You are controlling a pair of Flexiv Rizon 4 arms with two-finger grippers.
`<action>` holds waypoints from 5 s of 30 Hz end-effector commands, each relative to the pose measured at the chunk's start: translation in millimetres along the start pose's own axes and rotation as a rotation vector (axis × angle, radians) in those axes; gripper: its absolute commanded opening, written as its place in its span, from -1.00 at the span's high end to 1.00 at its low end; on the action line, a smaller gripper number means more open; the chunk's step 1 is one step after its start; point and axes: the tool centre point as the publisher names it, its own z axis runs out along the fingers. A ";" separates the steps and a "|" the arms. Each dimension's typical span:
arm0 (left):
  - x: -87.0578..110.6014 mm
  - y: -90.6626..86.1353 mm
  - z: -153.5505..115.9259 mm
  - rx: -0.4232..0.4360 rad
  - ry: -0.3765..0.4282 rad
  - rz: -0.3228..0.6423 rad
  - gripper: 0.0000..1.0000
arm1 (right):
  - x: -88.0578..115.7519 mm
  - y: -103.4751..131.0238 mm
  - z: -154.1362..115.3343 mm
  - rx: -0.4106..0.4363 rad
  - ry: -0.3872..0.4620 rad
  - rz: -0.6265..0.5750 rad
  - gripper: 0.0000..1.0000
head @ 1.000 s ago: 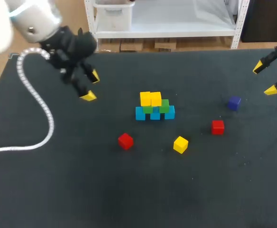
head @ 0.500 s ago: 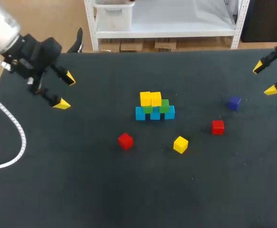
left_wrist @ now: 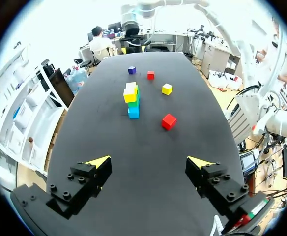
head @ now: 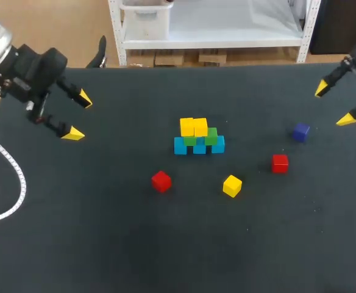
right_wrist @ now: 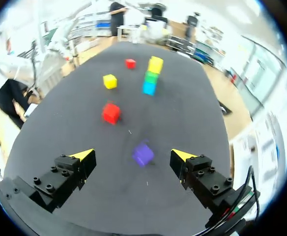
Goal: Place the blue cubes, place green cubes on the blue cubes, place the yellow cubes on the green cubes, then place the red cubes on the yellow cubes, and place purple cube on the red cubes.
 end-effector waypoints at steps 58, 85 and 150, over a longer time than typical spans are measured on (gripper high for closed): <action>0.8 -0.8 -0.4 -0.002 -0.003 0.003 -1.00 | -137.4 47.4 201.3 -0.357 0.137 -0.602 -1.00; 0.8 -0.8 -0.4 -0.002 -0.003 0.003 -1.00 | -145.5 50.9 204.3 -0.340 0.163 -0.470 0.07; 0.8 -0.8 -0.4 -0.002 -0.003 0.003 -1.00 | -154.8 -69.4 117.2 0.226 0.224 0.335 1.00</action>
